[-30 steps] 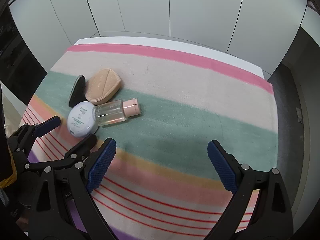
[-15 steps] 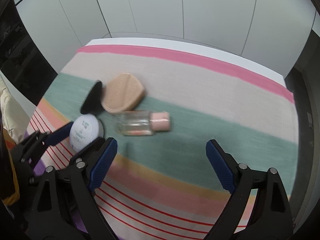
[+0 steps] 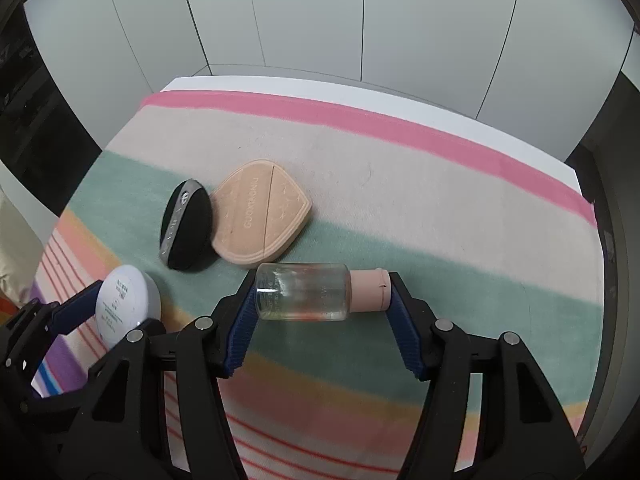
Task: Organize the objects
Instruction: 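Lift the white compact and pink-capped bottle and carry them over the cardboard box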
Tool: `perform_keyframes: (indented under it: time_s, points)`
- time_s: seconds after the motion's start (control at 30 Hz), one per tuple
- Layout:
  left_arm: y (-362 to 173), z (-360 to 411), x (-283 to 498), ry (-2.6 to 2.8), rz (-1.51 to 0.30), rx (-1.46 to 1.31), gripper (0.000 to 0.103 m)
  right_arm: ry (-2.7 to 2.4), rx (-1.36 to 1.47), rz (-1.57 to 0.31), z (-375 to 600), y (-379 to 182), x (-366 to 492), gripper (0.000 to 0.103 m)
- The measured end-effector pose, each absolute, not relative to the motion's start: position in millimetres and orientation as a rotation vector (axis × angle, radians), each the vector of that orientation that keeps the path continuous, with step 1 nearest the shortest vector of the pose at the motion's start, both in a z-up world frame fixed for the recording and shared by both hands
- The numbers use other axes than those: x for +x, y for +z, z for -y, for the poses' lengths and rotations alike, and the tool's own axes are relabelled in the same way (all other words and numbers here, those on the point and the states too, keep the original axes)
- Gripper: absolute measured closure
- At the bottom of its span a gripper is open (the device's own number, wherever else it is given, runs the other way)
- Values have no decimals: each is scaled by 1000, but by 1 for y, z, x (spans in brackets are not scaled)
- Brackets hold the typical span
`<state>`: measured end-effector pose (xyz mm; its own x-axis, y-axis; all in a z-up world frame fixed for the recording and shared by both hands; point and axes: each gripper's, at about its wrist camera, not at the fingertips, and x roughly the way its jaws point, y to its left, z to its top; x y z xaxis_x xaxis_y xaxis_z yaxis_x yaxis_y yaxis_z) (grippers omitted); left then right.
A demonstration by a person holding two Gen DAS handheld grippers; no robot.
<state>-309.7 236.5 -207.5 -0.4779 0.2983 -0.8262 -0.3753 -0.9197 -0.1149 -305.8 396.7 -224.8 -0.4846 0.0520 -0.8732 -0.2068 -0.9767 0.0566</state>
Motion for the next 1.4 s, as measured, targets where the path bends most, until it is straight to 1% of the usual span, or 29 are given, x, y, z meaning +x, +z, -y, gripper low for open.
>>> perform_keyframes:
  time_s: [0.1,0.5,0.8,1.03,1.23,1.4]
  points:
    - [-199,-232,-307,2407,-108,-1330,45,2563,-1504,-201,-395,-218,-297,40]
    - [-151,-211,-275,2392,-64,-1359,45,2522,-1528,-274,-391,-184,-254,40]
    - [-115,-182,-234,2396,13,-1369,45,2538,-1502,-285,-373,-131,-205,40]
    - [-86,-164,-198,2416,-19,-1339,45,2565,-1475,-291,-354,-96,-166,40]
    - [-63,-154,-173,2415,-4,-1311,45,2594,-1461,-297,-334,-70,-136,40]
    - [-44,-150,-152,2429,-30,-1258,45,2627,-1449,-263,-316,-49,-115,40]
